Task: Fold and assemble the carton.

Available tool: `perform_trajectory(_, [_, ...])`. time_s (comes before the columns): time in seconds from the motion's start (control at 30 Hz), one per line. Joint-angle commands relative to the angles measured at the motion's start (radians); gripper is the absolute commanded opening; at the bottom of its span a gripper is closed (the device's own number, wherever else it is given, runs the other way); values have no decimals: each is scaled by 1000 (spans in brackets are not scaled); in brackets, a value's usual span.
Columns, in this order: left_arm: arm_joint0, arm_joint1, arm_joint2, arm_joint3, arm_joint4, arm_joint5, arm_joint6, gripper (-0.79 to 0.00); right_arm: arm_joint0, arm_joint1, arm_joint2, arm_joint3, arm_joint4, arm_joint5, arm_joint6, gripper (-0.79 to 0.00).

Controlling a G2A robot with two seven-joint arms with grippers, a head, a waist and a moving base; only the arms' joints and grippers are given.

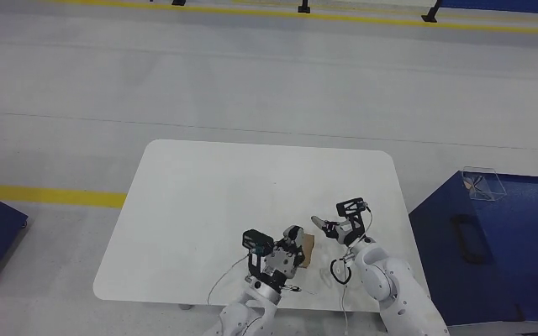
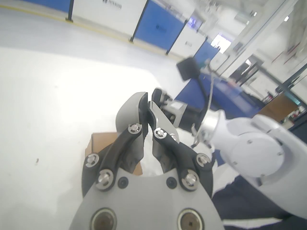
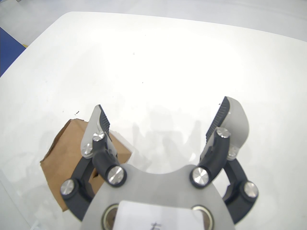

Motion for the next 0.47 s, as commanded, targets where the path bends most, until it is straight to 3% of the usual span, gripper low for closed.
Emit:
perform_trajectory(0.0, [50,8,-29,-27,-9,-48,130,-773,0,0,0,0,0,0,0,0])
perform_trajectory(0.03, [50,8,-29,-27,-9,-48,130,-188,0,0,0,0,0,0,0,0])
perform_trajectory(0.07, [42,7,-26,-25,-7,-43,106,-784,0,0,0,0,0,0,0,0])
perform_trajectory(0.17, [51,8,-30,-27,-10,-49,136,-730,0,0,0,0,0,0,0,0])
perform_trajectory(0.33, [50,8,-29,-27,-9,-48,130,-394,0,0,0,0,0,0,0,0])
perform_trajectory(0.43, [50,8,-29,-27,-9,-48,130,-242,0,0,0,0,0,0,0,0])
